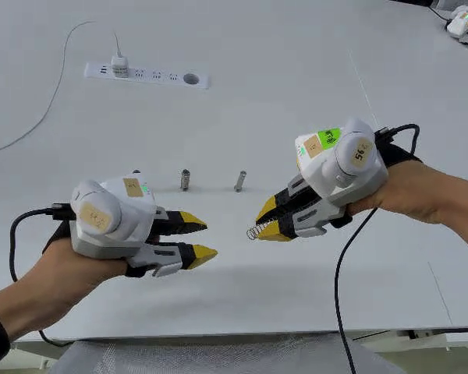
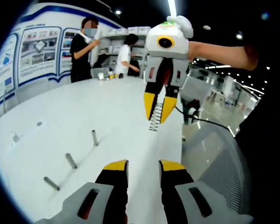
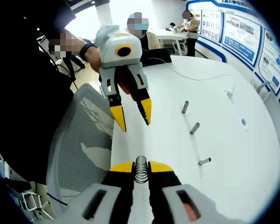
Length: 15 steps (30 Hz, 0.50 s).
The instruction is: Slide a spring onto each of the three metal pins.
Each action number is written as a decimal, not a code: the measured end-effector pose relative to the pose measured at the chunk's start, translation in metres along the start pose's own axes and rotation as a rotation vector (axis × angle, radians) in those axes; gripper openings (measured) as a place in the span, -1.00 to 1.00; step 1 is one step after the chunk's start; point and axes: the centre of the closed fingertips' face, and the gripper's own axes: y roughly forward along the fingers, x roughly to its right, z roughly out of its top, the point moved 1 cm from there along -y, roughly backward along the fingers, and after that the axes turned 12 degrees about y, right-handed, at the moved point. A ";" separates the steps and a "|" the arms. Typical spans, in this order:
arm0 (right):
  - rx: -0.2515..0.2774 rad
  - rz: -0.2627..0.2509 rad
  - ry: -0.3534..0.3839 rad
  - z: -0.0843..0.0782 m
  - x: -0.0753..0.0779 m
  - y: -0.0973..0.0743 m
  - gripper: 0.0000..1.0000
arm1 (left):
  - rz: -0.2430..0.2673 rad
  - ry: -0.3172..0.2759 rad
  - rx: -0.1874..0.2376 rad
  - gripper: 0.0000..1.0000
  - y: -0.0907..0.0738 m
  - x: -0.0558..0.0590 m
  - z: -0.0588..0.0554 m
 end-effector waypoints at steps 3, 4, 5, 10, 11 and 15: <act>-0.015 -0.028 0.038 -0.008 0.011 0.001 -0.75 | 0.025 -0.018 -0.009 -0.44 -0.004 -0.004 -0.006; -0.021 -0.042 0.042 -0.011 0.016 0.001 -0.75 | 0.038 -0.023 -0.012 -0.43 -0.006 -0.006 -0.009; -0.025 -0.053 0.049 -0.012 0.020 0.001 -0.75 | 0.045 -0.025 -0.015 -0.43 -0.007 -0.008 -0.011; -0.040 -0.119 0.126 -0.020 0.043 -0.002 -0.75 | 0.088 -0.055 -0.028 -0.37 -0.016 -0.013 -0.021; -0.044 -0.159 0.151 -0.021 0.052 -0.004 -0.75 | 0.100 -0.066 -0.029 -0.36 -0.018 -0.015 -0.023; -0.062 -0.168 0.142 -0.024 0.060 -0.007 -0.75 | 0.128 -0.089 -0.046 -0.28 -0.024 -0.018 -0.032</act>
